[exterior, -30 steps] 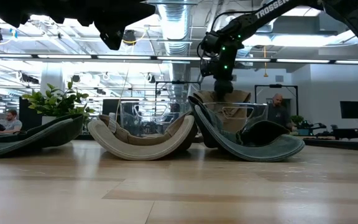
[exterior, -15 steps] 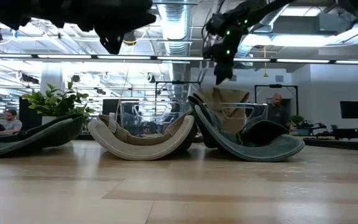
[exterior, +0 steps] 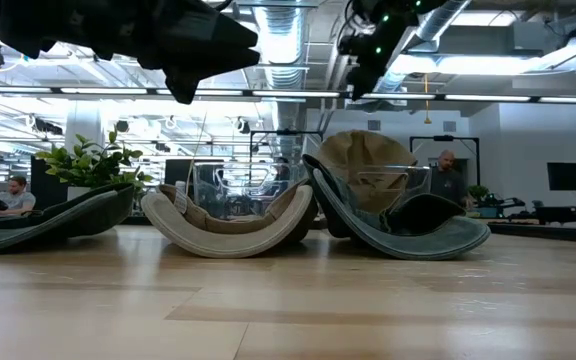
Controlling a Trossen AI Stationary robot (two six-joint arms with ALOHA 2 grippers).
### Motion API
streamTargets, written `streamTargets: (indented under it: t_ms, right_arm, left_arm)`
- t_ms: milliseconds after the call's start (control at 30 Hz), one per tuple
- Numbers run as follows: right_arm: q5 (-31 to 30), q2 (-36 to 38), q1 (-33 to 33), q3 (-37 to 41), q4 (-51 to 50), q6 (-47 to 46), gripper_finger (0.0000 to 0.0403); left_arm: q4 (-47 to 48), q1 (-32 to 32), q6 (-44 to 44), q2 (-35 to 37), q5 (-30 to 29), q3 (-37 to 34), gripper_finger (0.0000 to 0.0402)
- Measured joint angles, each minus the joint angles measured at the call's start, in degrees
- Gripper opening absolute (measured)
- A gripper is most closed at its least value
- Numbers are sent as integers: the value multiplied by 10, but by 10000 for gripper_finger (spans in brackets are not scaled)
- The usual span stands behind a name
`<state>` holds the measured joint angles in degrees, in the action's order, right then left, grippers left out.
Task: Pick & Place hat
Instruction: Put the brown cap into the right transparent bin
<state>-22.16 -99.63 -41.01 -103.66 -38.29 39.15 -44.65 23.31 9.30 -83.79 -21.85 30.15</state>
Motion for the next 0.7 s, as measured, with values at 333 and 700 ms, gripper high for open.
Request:
streamTargets:
  t_ms: [333, 700]
  right_arm:
    - [194, 65, 2, 0, -184, -71, 109]
    - [404, 106, 144, 0, -289, -142, 6]
  left_arm:
    - [-3, 0, 15, 0, 0, 0, 113]
    - [-8, 0, 56, 3, 21, 0, 113]
